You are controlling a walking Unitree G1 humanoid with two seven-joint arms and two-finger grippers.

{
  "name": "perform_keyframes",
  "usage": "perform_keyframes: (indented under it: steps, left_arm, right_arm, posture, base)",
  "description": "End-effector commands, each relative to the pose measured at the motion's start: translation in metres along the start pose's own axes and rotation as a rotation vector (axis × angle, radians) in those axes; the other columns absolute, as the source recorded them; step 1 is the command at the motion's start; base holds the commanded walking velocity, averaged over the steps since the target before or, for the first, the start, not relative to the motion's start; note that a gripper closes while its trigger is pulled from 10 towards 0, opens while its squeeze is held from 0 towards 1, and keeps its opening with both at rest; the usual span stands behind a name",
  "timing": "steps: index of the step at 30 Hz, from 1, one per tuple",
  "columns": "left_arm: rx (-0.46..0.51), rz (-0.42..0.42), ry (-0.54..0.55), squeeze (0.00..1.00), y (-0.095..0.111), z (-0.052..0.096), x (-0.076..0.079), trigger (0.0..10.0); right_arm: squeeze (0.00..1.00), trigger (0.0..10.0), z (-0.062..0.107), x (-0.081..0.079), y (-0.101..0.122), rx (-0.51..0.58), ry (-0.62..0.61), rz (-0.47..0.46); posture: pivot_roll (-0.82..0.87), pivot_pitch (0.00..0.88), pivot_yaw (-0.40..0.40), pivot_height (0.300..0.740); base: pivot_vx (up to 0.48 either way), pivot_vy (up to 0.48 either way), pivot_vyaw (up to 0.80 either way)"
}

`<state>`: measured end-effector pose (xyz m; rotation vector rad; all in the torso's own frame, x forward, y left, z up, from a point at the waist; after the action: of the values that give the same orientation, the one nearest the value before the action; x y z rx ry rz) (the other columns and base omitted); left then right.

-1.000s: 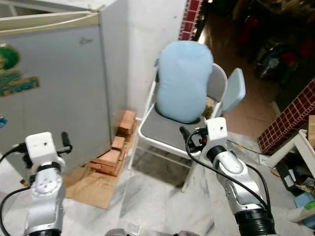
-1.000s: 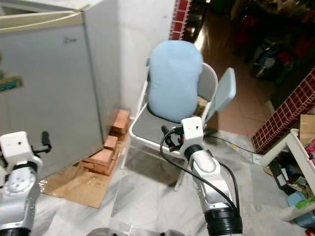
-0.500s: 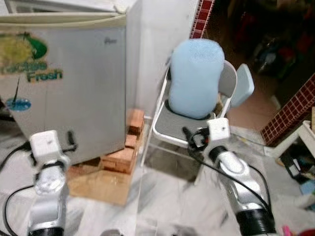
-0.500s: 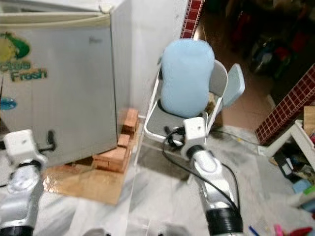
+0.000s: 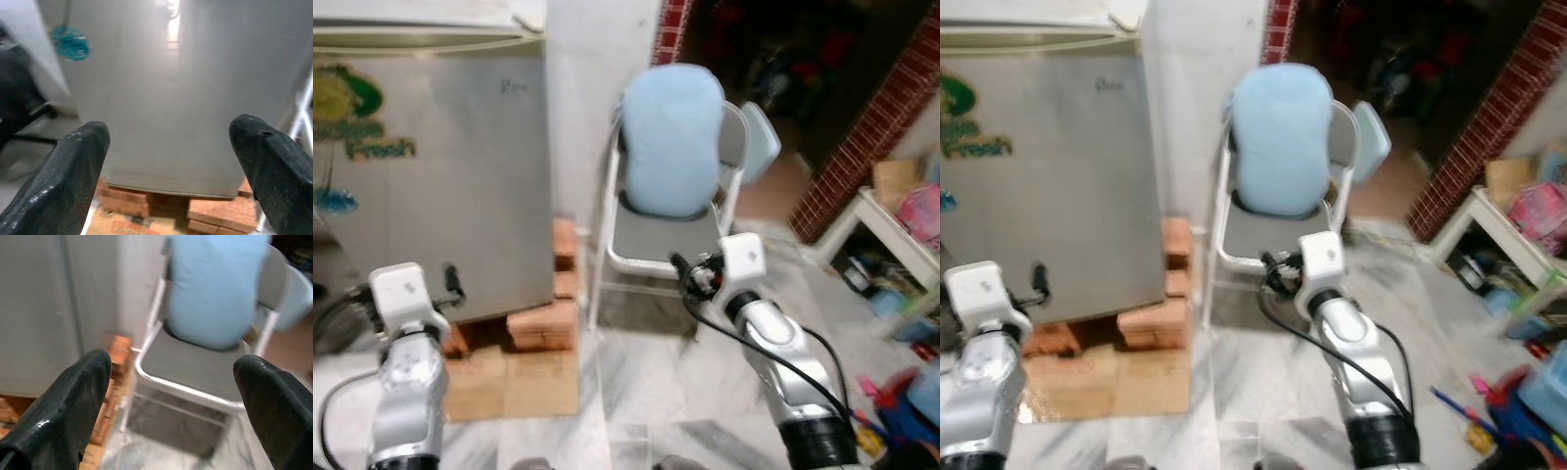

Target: Restocking fridge

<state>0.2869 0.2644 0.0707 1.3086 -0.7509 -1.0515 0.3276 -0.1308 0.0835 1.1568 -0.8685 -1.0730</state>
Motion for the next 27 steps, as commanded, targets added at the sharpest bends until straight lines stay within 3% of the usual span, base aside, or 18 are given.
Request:
perform_keyframes:
  steps: [1,20,27]
  left_arm:
    - [0.007,0.016,-0.031,0.0,0.003,0.001,0.012,10.0]
    - [0.007,0.017,-0.041,0.0,0.003,0.001,0.016,10.0]
    - [0.009,-0.017,-0.101,0.0,-0.001,0.009,0.024,10.0]
  right_arm:
    - [0.0,10.0,0.002,0.01,0.005,0.013,-0.031,0.007]
    - [0.0,10.0,0.001,0.008,0.006,0.018,-0.027,0.01]
    - [0.0,10.0,0.005,0.013,0.004,0.013,-0.047,0.001]
  posture:
    - [0.04,0.0,-0.055,0.74]
    - [0.04,0.0,-0.053,0.74]
    - [0.04,0.0,-0.049,0.74]
  base:
    - [0.0,0.48,-0.4]
    - [0.0,0.48,-0.05]
    - [0.0,0.48,0.0]
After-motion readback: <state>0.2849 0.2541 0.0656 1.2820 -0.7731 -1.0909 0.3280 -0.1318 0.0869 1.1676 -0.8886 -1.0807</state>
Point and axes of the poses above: a point about 5 cm out from each wrist's last joint towards the gripper, its own z axis pointing back from the gripper into the wrist, its own y axis along the axis of the wrist's last joint, x = y × z, the point moved 4 cm from there along -z, pointing out of the wrist towards the gripper, and after that the axes turned 2 degrees about -z, right-handed, at the moved point
